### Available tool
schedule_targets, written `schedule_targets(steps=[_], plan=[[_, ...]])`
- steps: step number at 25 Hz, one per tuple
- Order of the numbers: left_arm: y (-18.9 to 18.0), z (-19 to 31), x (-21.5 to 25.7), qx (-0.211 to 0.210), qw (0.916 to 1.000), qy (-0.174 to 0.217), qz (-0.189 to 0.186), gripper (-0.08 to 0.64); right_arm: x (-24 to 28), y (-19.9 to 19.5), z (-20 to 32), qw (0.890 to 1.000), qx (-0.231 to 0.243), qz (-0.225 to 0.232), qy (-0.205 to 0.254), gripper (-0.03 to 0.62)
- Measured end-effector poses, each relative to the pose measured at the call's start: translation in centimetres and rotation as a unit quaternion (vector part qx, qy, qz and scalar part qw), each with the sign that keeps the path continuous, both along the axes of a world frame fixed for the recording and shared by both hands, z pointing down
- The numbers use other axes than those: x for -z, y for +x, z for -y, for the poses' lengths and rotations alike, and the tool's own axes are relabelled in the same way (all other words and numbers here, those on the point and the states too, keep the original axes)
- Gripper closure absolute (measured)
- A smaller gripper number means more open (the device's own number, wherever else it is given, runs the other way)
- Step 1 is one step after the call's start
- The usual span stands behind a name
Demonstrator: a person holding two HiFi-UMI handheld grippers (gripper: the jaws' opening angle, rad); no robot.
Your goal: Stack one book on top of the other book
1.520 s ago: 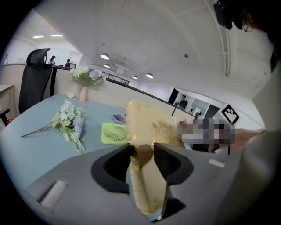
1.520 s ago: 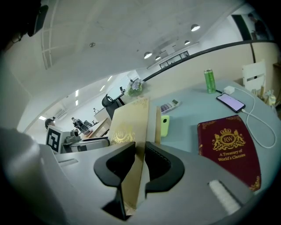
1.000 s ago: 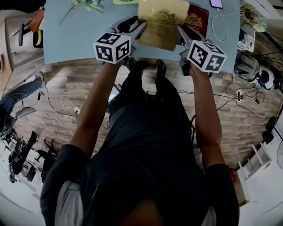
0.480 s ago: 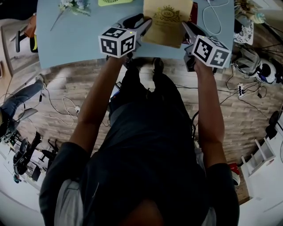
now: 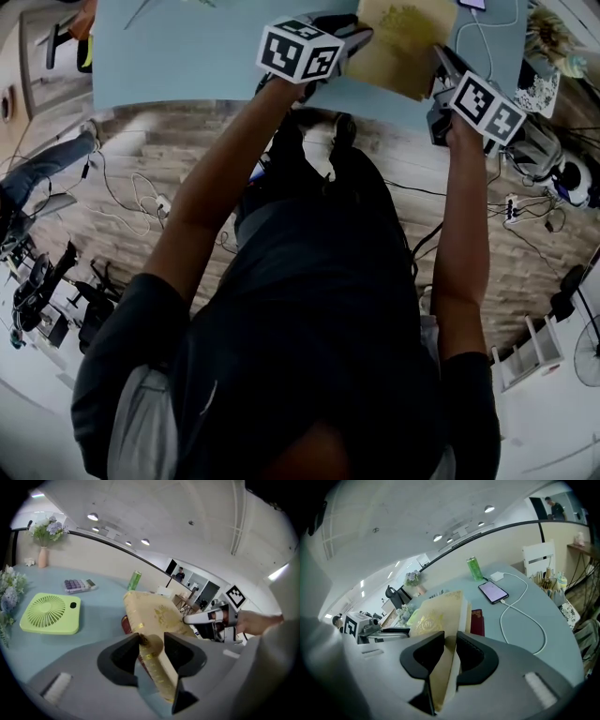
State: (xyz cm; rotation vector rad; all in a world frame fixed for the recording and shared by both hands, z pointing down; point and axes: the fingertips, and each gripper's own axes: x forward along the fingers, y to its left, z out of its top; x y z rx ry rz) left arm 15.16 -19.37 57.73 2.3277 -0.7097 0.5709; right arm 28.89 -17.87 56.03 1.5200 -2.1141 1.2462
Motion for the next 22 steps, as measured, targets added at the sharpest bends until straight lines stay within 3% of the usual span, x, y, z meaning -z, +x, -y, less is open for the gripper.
schedule_targets(steps=[5, 10, 16, 22], plan=[[0.4, 0.2, -1.3, -0.031, 0.9992, -0.027, 0.001, 0.364, -1.0, 0.4, 0.7, 1.0, 0.008, -0.013, -0.012, 0.52], [0.4, 0.0, -1.0, -0.059, 0.9975, -0.039, -0.001, 0.364, -0.7, 1.0, 1.8, 0.998, 0.026, -0.058, -0.006, 0.514], [-1.2, 0.8, 4.3, -0.05, 0.9985, 0.012, -0.018, 0.364, 4.8, 0.9, 3.4, 0.993, 0.041, -0.089, 0.061, 0.511], [-3.6, 1.2, 11.6, -0.032, 0.9955, 0.08, -0.039, 0.364, 14.1, -1.4, 4.0, 0.982, 0.068, -0.061, 0.163, 0.511]])
